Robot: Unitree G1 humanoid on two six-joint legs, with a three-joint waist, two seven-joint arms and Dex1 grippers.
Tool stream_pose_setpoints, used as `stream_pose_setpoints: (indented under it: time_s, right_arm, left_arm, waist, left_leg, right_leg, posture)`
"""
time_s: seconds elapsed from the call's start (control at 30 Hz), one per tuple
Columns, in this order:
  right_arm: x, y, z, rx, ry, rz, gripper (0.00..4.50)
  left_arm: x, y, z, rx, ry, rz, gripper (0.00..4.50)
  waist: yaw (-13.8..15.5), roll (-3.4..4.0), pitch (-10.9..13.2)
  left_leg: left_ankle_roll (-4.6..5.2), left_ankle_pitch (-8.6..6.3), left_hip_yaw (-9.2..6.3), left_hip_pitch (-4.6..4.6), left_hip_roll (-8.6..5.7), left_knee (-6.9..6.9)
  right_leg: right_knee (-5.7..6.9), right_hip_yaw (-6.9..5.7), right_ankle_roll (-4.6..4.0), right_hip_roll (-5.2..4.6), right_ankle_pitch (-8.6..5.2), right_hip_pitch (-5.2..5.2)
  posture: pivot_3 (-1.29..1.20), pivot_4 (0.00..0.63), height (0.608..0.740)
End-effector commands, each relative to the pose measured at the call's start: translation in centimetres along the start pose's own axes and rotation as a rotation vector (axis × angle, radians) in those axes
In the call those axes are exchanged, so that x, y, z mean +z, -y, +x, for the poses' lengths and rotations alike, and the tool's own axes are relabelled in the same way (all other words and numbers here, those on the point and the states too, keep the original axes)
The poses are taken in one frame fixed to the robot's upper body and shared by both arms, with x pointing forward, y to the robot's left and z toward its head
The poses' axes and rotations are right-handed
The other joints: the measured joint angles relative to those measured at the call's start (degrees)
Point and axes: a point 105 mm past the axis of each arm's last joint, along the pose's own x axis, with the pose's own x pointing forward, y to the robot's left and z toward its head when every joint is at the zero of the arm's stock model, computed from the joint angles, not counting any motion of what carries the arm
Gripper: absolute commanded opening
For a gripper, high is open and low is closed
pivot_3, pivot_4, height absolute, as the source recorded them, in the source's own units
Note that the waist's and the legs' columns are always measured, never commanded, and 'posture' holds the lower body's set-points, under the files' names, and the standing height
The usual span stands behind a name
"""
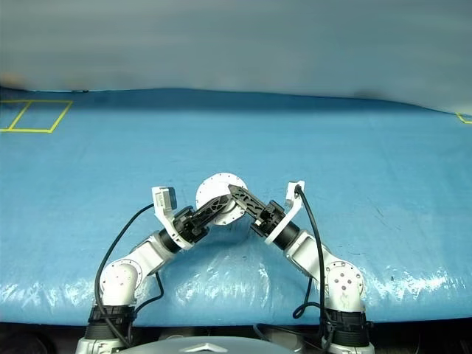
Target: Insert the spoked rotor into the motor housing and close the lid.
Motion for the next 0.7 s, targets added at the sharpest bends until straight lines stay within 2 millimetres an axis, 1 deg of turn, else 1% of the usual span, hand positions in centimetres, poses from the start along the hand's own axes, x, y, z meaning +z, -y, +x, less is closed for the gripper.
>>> stream_pose_setpoints:
  time_s: [0.03, 0.17, 0.27, 0.33, 0.43, 0.47, 0.53, 0.57, 0.6, 0.67, 0.7]
  right_arm:
    - [0.2, -2.1, 0.6, 0.075, -0.002, -0.047, 2.44]
    - [0.3, -1.7, 0.6, 0.049, 0.005, -0.057, 2.44]
    - [0.5, -1.5, 0.8, 0.035, 0.014, -0.067, 2.44]
    - [0.5, -1.4, 0.8, 0.029, 0.018, -0.078, 2.44]
    - [1.2, -0.9, 1.0, -0.026, 0.072, -0.167, 2.44]
    - [1.1, -0.8, 1.0, -0.029, 0.066, -0.169, 2.44]
    - [0.7, -1.0, 1.1, 0.001, 0.053, -0.154, 3.13]
    - [0.6, -1.1, 1.1, 0.014, 0.043, -0.14, 3.41]
    - [0.5, -1.1, 1.2, 0.019, 0.04, -0.132, 3.72]
    - [0.6, -1.0, 1.2, 0.018, 0.041, -0.105, 4.39]
    - [0.6, -1.0, 1.3, 0.02, 0.039, -0.099, 4.5]
  left_arm:
    - [0.8, -0.6, -0.1, 0.044, 0.038, 0.008, 2.78]
    - [1.0, -0.3, 0.2, 0.017, 0.066, -0.014, 2.76]
    - [0.3, -0.6, 0.4, 0.055, 0.024, -0.009, 2.73]
    - [0.2, -0.4, 0.4, 0.046, 0.026, -0.006, 2.73]
    - [0.8, 0.1, 0.5, 0.013, 0.077, -0.011, 2.73]
    - [1.0, 0.3, 0.5, 0.005, 0.089, -0.012, 2.71]
    - [0.8, 0.6, 0.8, 0.008, 0.064, 0.003, 2.69]
    - [0.7, 0.5, 0.9, 0.016, 0.057, 0.004, 2.62]
    - [0.7, 0.6, 0.9, 0.013, 0.06, 0.007, 2.39]
    - [1.1, 0.5, 1.0, 0.018, 0.077, 0.016, 2.33]
    - [1.2, 0.5, 1.0, 0.022, 0.083, 0.028, 2.33]
  waist:
    - [0.1, -0.01, 0.0]
    - [0.1, -0.01, 0.0]
    - [0.1, 0.0, 0.0]
    - [0.1, 0.0, 0.0]
    - [0.1, 0.0, 0.0]
    - [0.1, 0.0, 0.0]
    - [0.1, -0.01, 0.0]
    - [0.1, -0.01, 0.0]
    - [0.2, -0.01, 0.0]
    - [0.2, -0.01, 0.0]
    - [0.2, -0.01, 0.0]
  left_leg:
    - [0.0, 0.0, 0.0, 0.0, 0.0, 0.01]
    - [0.0, 0.0, -0.01, -0.01, -0.01, 0.04]
    - [0.0, 0.0, -0.01, -0.01, -0.01, 0.04]
    - [0.0, 0.0, -0.01, -0.01, -0.01, 0.04]
    - [0.0, 0.0, -0.01, -0.01, -0.01, 0.04]
    - [0.0, 0.0, -0.01, -0.01, -0.01, 0.04]
    - [0.0, 0.0, -0.02, -0.01, 0.0, 0.04]
    - [0.0, 0.0, -0.02, -0.01, 0.0, 0.05]
    - [0.0, 0.0, -0.02, -0.01, -0.02, 0.06]
    - [0.0, 0.0, -0.01, -0.03, -0.04, 0.07]
    - [0.0, 0.0, -0.01, -0.03, -0.04, 0.08]
  right_leg:
    - [0.0, 0.0, 0.01, 0.0, 0.01, 0.0]
    - [0.0, 0.0, 0.02, 0.0, 0.02, 0.02]
    - [0.0, 0.0, 0.02, 0.0, 0.02, 0.02]
    - [0.0, 0.0, 0.02, 0.0, 0.02, 0.02]
    - [0.0, 0.0, 0.03, 0.0, 0.02, 0.01]
    - [0.0, 0.0, 0.03, 0.0, 0.02, 0.01]
    - [0.01, -0.01, 0.03, 0.01, 0.02, 0.01]
    - [0.01, -0.01, 0.03, 0.01, 0.02, 0.03]
    - [0.0, 0.0, 0.04, 0.0, 0.03, 0.03]
    - [0.0, 0.01, 0.05, -0.02, 0.04, 0.02]
    - [0.0, 0.01, 0.05, -0.02, 0.04, 0.03]
  posture:
    - [0.0, 0.15, 0.74]
    - [0.0, 0.15, 0.74]
    - [0.0, 0.15, 0.74]
    - [0.0, 0.15, 0.74]
    - [0.0, 0.15, 0.74]
    - [0.0, 0.15, 0.74]
    - [0.0, 0.15, 0.74]
    - [0.0, 0.15, 0.74]
    - [0.0, 0.15, 0.74]
    - [0.0, 0.15, 0.74]
    - [0.0, 0.15, 0.74]
